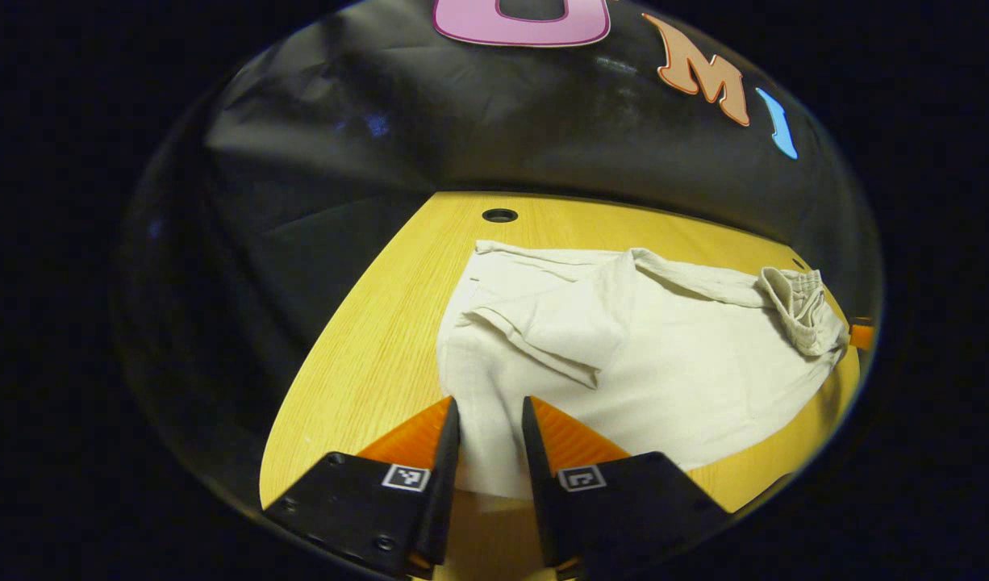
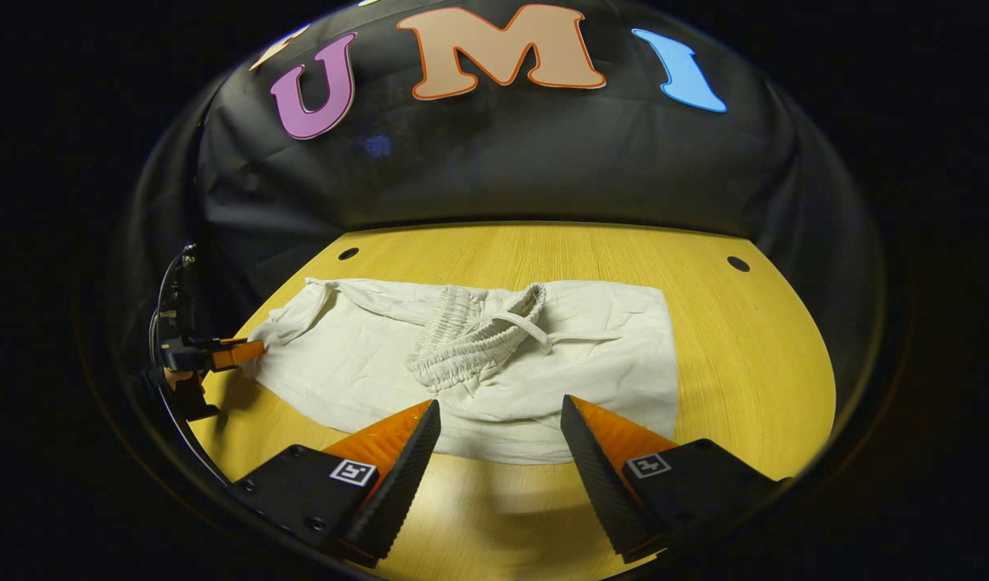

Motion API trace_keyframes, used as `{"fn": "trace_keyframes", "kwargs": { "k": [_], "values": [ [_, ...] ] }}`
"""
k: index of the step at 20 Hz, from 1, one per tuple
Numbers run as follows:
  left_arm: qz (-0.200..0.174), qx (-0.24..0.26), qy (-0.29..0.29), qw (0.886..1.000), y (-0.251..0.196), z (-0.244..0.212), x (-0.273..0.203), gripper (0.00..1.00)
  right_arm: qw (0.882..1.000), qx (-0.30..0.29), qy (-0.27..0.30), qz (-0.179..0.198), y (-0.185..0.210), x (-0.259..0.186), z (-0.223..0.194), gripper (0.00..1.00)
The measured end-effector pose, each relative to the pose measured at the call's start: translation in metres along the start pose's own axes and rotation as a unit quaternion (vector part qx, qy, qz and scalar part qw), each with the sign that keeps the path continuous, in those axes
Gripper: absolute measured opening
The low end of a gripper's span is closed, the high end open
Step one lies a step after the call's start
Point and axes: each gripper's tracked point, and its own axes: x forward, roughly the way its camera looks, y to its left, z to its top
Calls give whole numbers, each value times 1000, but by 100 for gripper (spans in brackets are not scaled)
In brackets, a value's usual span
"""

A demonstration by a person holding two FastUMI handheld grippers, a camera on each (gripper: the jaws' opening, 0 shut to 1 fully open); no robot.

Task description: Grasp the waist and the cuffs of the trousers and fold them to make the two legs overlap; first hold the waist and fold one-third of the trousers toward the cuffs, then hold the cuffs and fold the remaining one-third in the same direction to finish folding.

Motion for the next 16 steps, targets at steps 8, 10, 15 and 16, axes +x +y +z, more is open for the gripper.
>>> {"fn": "trace_keyframes", "kwargs": {
  "k": [8, 10, 15, 16],
  "values": [
    [-18, -8, 33, 999, -33, 7, -5, 0, 1000, 7, -13, -4, -26, -14, 6, 91],
    [-23, -18, 6, 1000, -52, 29, -13, 0, 1000, 12, -17, -5, -36, -21, 9, 91],
    [-50, -43, -50, 997, -95, 83, -36, 0, 1000, 17, -24, 1, -58, -34, 10, 91],
    [-60, -53, -57, 995, -105, 94, -40, 0, 999, 20, -25, 2, -61, -37, 10, 96]
  ]
}}
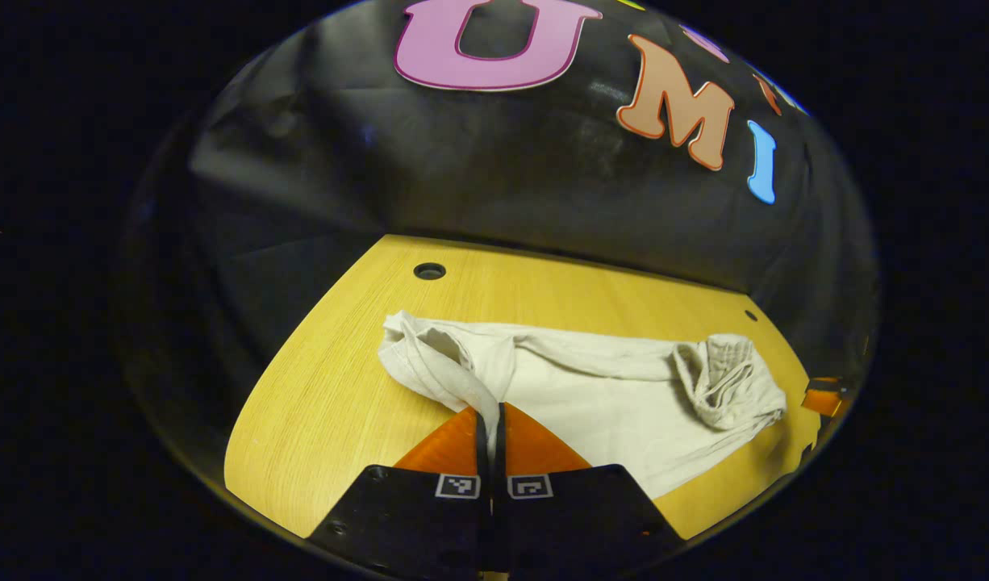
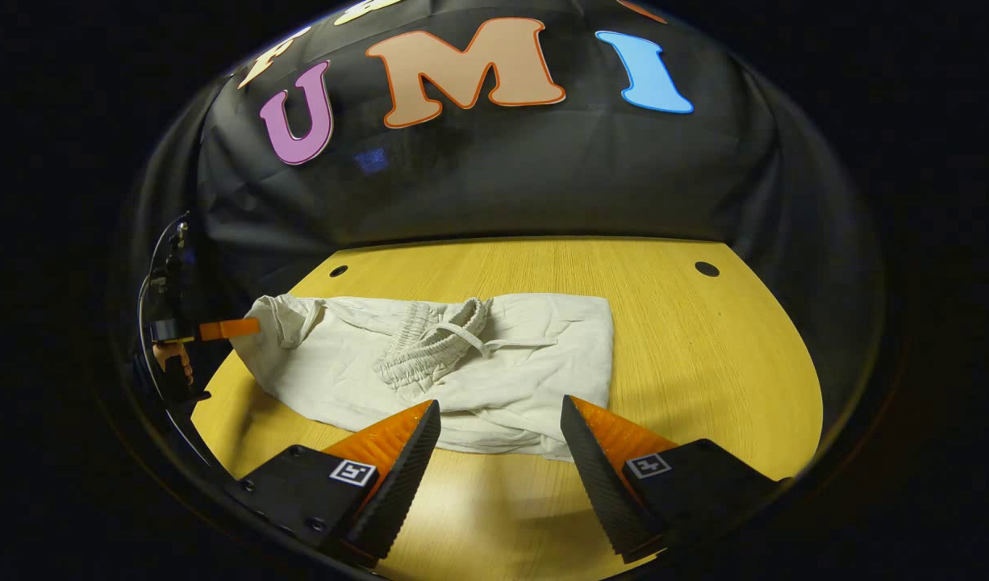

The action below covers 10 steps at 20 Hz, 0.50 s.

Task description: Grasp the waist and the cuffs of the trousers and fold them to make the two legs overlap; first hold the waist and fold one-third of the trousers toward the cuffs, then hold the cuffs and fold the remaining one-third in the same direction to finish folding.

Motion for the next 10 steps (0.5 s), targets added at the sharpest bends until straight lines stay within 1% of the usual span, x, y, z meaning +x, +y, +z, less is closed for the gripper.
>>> {"fn": "trace_keyframes", "kwargs": {
  "k": [1, 2, 3, 4, 5, 6, 7, 8, 10],
  "values": [
    [-16, -17, -15, 1000, -21, 15, -3, 0, 1000, 2, -3, 1, -7, -5, 0, 96],
    [-21, -26, -23, 999, -31, 23, -4, 0, 1000, 3, -5, 1, -12, -8, 0, 91],
    [-25, -32, -29, 999, -40, 29, -4, 0, 1000, 4, -6, 0, -18, -12, -1, 96],
    [-27, -36, -36, 998, -50, 36, -4, 0, 1000, 6, -7, -3, -24, -16, -2, 96],
    [-33, -40, -41, 998, -63, 41, -4, 0, 1000, 10, -9, -2, -29, -21, -2, 92],
    [-43, -45, -44, 997, -77, 47, -4, 0, 1000, 17, -13, 0, -32, -26, -2, 96],
    [-53, -47, -47, 996, -93, 51, -4, 0, 1000, 23, -15, 1, -36, -30, -2, 91],
    [-61, -42, -49, 996, -108, 55, -4, 0, 999, 29, -17, 1, -42, -34, -3, 96],
    [-76, -25, -53, 995, -137, 61, -2, 0, 999, 38, -20, -1, -54, -41, -6, 96]
  ]
}}
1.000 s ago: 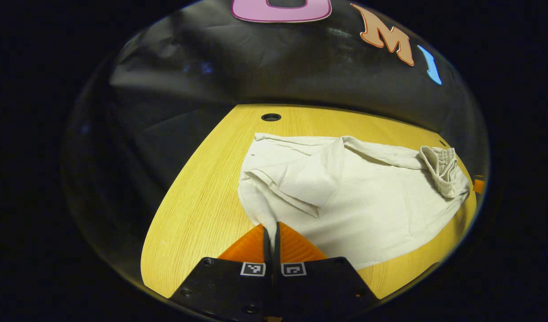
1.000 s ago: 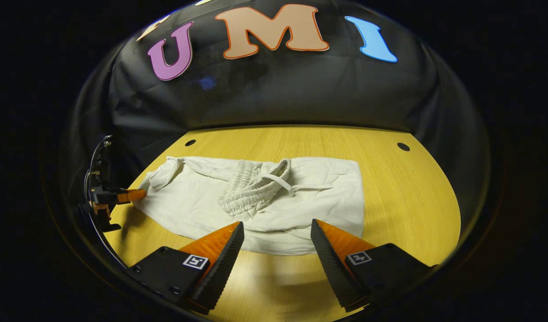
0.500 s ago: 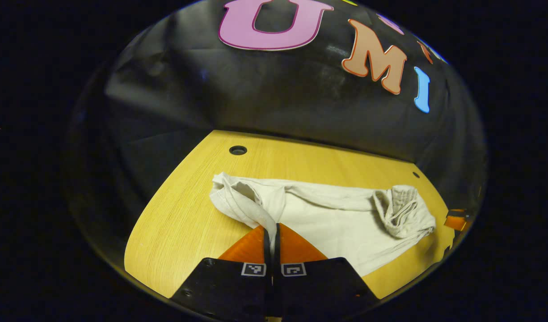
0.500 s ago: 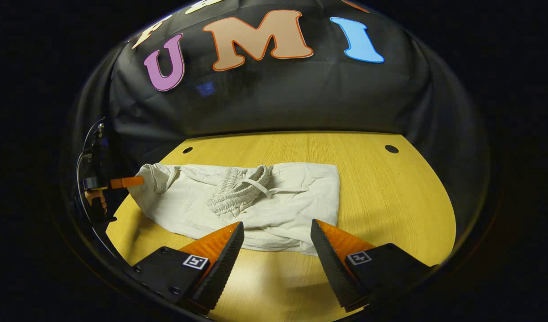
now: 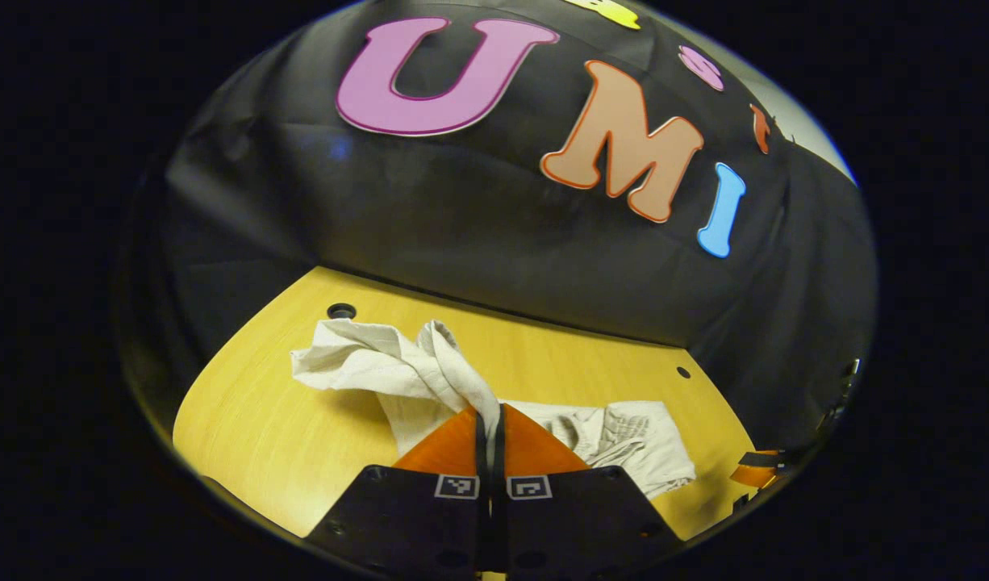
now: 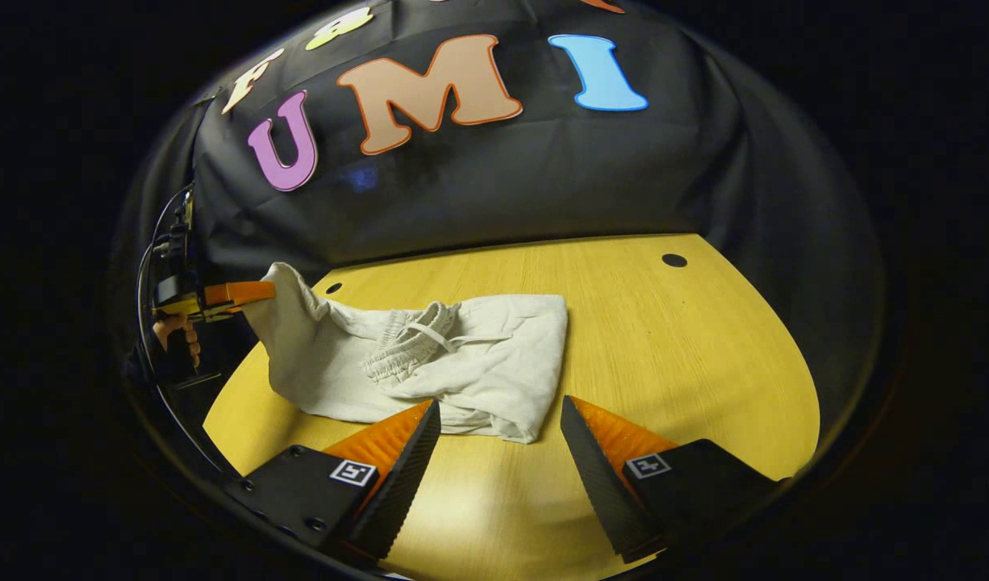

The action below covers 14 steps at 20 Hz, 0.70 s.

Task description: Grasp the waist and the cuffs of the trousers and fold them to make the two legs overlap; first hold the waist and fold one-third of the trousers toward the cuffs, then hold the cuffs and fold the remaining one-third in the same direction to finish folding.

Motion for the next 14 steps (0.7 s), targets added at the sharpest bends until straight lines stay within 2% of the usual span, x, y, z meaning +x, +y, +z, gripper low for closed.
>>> {"fn": "trace_keyframes", "kwargs": {
  "k": [7, 8, 9, 12, 13, 14],
  "values": [
    [-74, 35, -4, 997, -120, 10, 29, 0, 1000, 20, -6, -12, -49, -25, -4, 96],
    [-85, 36, -1, 996, -137, 9, 34, 0, 1000, 23, -8, -15, -57, -29, -4, 91],
    [-96, 36, 3, 995, -153, 6, 39, 0, 999, 25, -10, -18, -64, -33, -3, 96],
    [-122, 49, 12, 991, -198, -4, 52, 0, 999, 35, -14, -28, -87, -41, -3, 96],
    [-129, 56, 14, 990, -212, -7, 57, 0, 999, 39, -16, -31, -93, -43, -3, 91],
    [-136, 63, 18, 989, -224, -12, 60, 0, 998, 43, -17, -34, -100, -47, -4, 97]
  ]
}}
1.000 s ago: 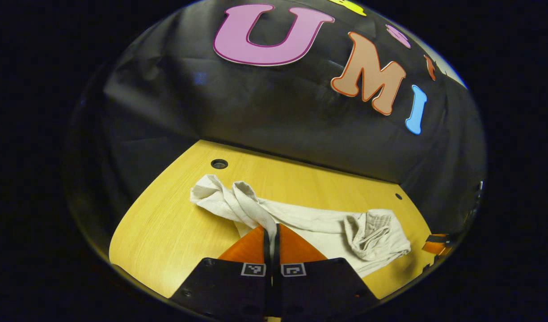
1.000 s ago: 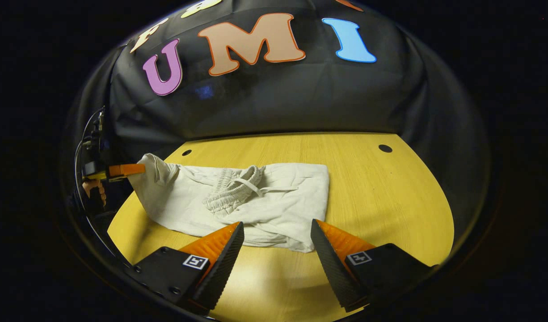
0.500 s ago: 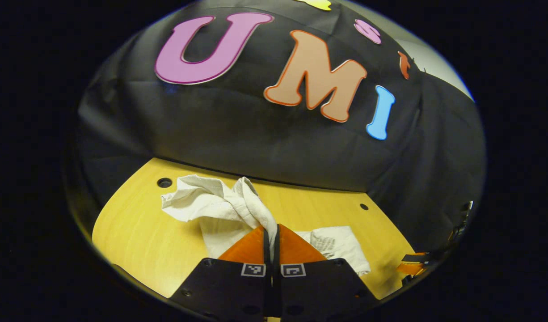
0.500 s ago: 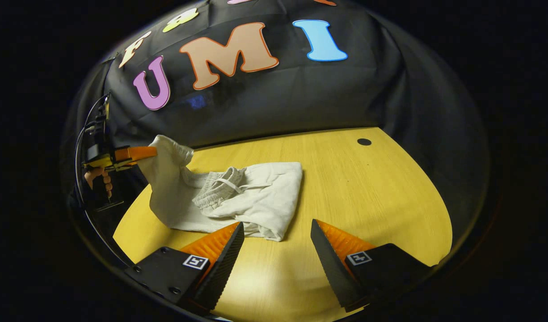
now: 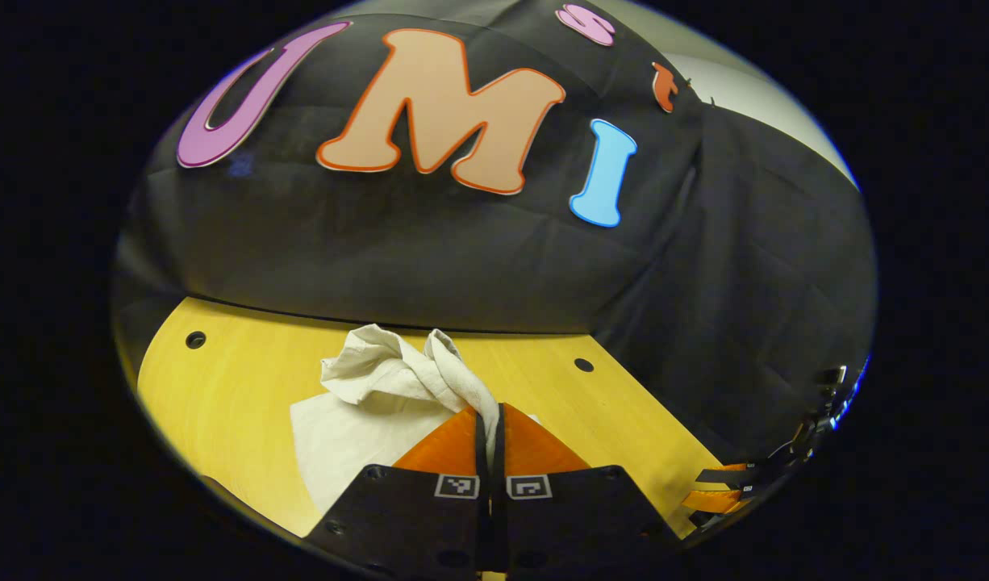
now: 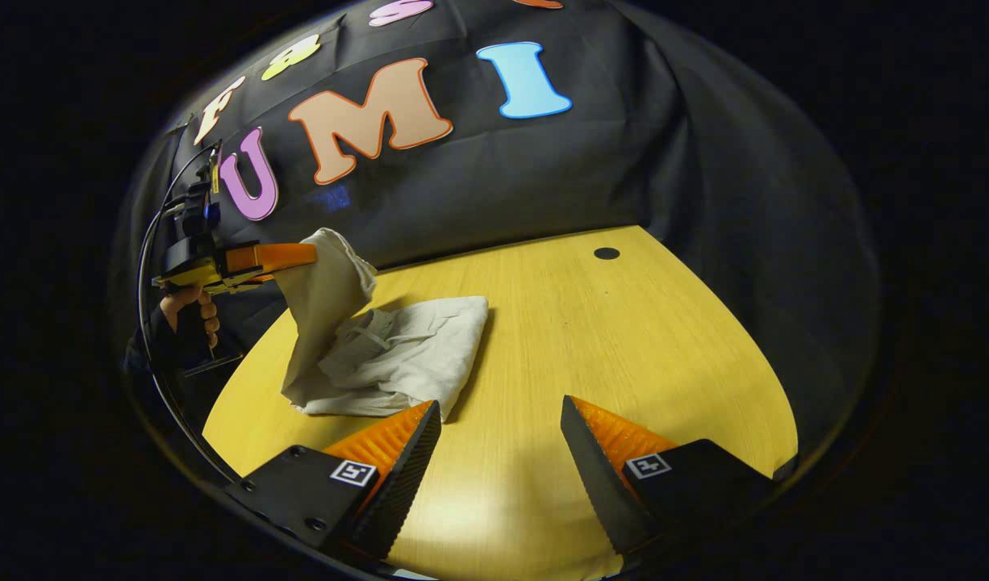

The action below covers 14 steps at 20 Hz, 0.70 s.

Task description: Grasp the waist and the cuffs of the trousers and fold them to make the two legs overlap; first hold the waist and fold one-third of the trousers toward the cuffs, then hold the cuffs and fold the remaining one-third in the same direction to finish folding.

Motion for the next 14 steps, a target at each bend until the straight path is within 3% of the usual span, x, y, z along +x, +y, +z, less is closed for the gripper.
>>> {"fn": "trace_keyframes", "kwargs": {
  "k": [4, 11, 14],
  "values": [
    [-9, 35, 29, 999, -30, -26, 28, 0, 1000, 10, 1, -8, -18, -6, -2, 96],
    [-16, 75, 126, 989, -46, -120, 61, 0, 1000, 9, 2, 0, -25, -8, -1, 96],
    [-11, 87, 136, 987, -49, -141, 41, 2, 1000, 3, 2, 15, -20, -6, 4, 96]
  ]
}}
